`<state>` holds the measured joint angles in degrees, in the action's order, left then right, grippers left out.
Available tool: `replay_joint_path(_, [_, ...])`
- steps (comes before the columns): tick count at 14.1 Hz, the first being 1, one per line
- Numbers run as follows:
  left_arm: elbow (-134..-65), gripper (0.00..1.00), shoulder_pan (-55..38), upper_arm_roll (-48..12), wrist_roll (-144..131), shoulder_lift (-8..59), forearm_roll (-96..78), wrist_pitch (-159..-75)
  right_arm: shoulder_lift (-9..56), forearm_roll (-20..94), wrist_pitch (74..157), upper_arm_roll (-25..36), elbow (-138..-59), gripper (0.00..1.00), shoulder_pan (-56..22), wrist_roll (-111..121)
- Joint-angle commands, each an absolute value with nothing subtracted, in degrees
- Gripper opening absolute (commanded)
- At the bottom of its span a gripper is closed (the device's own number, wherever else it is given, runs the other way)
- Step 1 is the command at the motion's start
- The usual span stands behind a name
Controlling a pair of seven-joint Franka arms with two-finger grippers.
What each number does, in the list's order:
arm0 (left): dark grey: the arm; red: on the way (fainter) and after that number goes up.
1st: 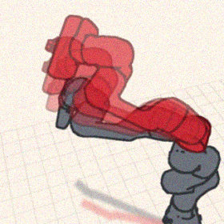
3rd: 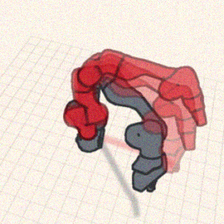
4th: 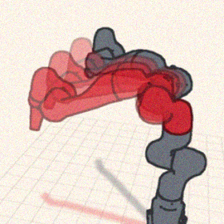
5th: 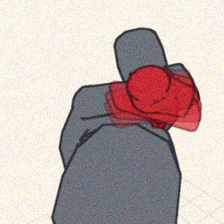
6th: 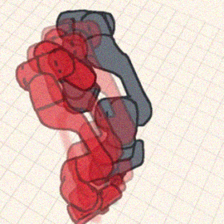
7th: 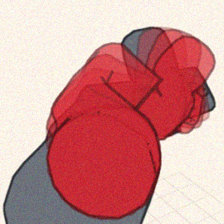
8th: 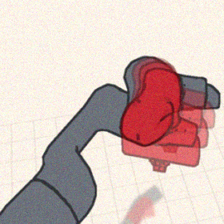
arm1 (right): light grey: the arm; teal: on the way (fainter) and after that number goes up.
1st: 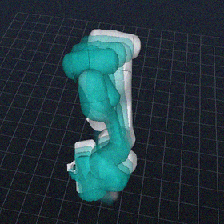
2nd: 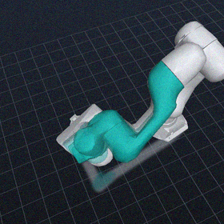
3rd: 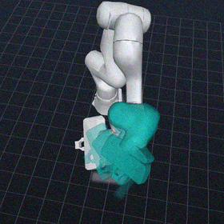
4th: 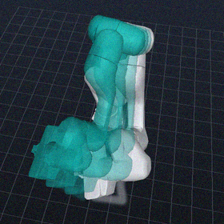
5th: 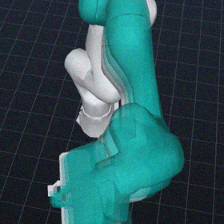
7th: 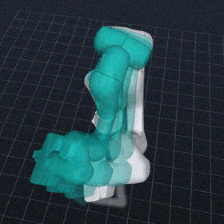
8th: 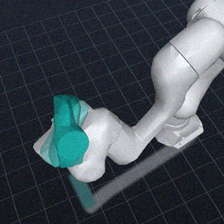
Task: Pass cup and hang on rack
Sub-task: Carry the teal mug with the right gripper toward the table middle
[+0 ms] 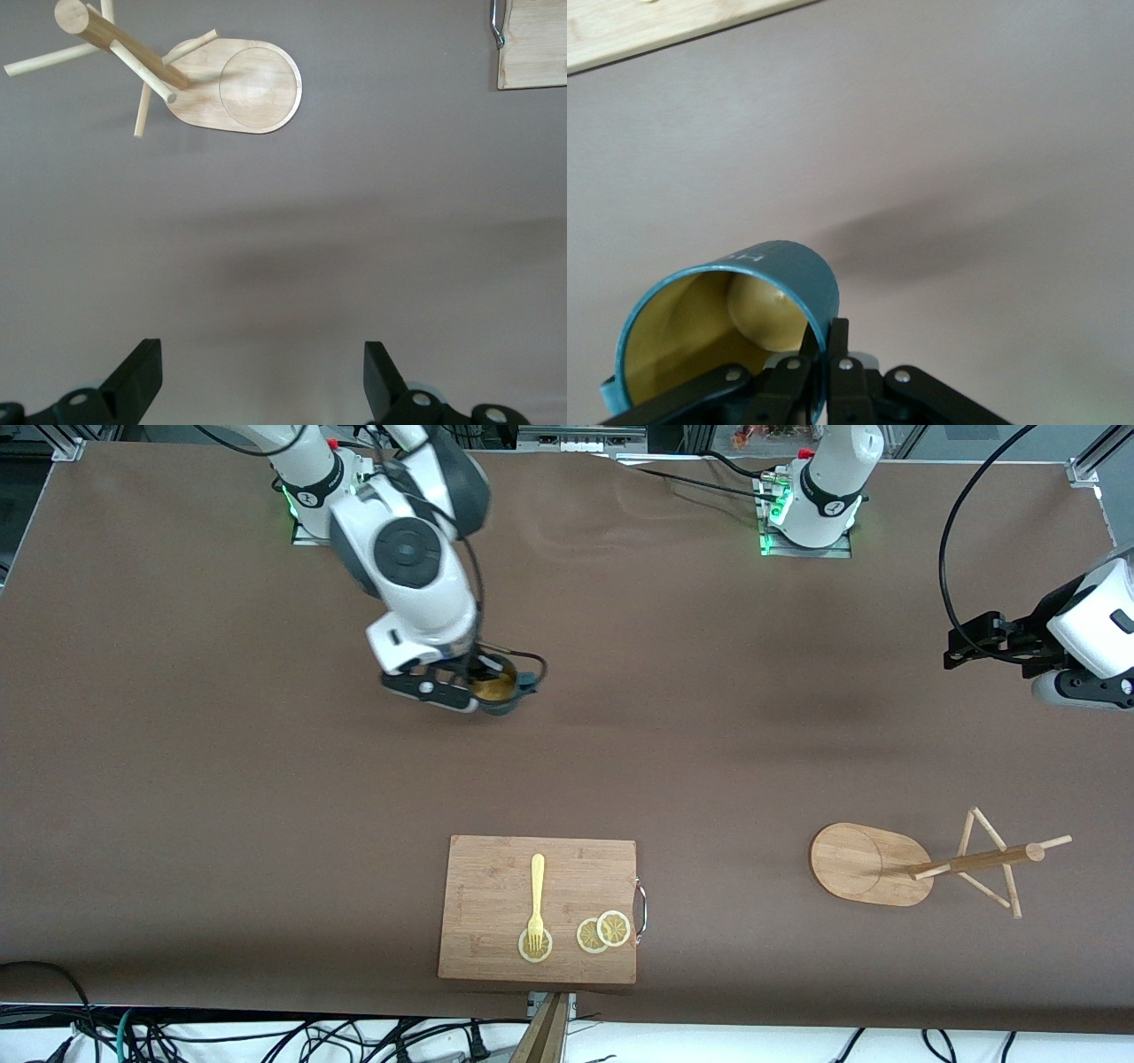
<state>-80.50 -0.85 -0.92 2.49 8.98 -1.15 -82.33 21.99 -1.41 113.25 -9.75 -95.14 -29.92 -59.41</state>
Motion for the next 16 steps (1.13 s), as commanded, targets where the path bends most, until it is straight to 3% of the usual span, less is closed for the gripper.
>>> replay_joint_path(1, [-78.6, 1.0, -1.0, -0.6, 3.5, 9.9, -1.5, -81.8, 31.3, -1.4, 114.3, -9.1, -85.3, 0.0, -33.8, -68.9])
replay_joint_path(9, [-78.1, 1.0, -1.0, -0.6, 3.3, 10.2, -1.5, -81.8, 40.8, -4.1, 135.7, -8.9, -84.7, 0.0, -40.7, -74.5])
replay_joint_path(15, [-77.9, 1.0, -2.7, -0.7, 3.5, 11.1, -2.0, -81.7, 43.7, -4.0, 140.6, -8.8, -84.7, 0.0, -42.1, -74.5])
replay_joint_path(16, [-77.9, 1.0, -3.0, -0.8, 3.4, 11.1, -1.9, -81.7, 43.7, -4.0, 140.6, -8.8, -84.6, 0.32, -42.1, -74.6])
